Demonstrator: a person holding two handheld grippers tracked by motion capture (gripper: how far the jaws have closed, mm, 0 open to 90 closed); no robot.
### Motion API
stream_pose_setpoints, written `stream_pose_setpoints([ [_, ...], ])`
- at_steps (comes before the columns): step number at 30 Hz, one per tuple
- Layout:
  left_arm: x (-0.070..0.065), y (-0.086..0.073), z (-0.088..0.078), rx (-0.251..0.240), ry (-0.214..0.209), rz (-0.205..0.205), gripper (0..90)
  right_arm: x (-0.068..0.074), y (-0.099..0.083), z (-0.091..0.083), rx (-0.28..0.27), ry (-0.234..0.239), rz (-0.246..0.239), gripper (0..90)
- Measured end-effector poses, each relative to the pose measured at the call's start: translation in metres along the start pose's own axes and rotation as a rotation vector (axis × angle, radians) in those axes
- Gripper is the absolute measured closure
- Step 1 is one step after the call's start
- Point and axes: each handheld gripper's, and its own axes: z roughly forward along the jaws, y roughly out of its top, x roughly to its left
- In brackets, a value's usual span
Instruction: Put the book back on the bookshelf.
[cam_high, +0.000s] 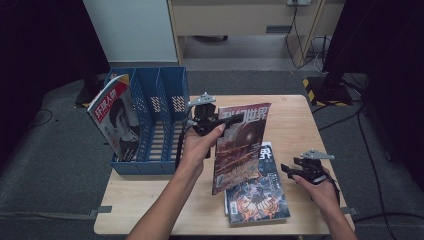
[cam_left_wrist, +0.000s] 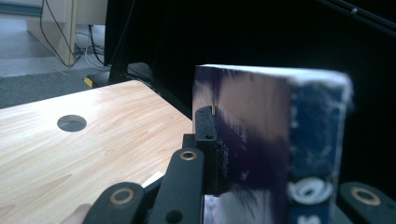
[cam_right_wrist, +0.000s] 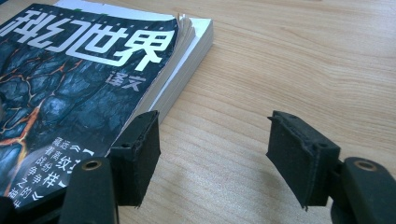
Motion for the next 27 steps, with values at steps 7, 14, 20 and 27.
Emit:
stream_pose_setpoints([
  [7,-0.001,0.006,-0.006,-0.02,0.006,0.002,83.7,0.0,0.0,-0.001,-0.001,-0.009,0.004,33.8],
  [14,-0.002,0.014,-0.014,-0.043,0.013,0.004,83.7,-0.004,-0.001,-0.001,0.011,-0.039,0.008,31.3],
  [20,-0.001,0.018,-0.022,-0.058,0.022,0.006,83.7,-0.008,-0.003,-0.001,0.019,-0.07,0.012,29.4],
  [27,-0.001,0.026,-0.035,-0.08,0.035,0.011,83.7,-0.009,-0.004,0.0,0.037,-0.094,0.013,27.7],
])
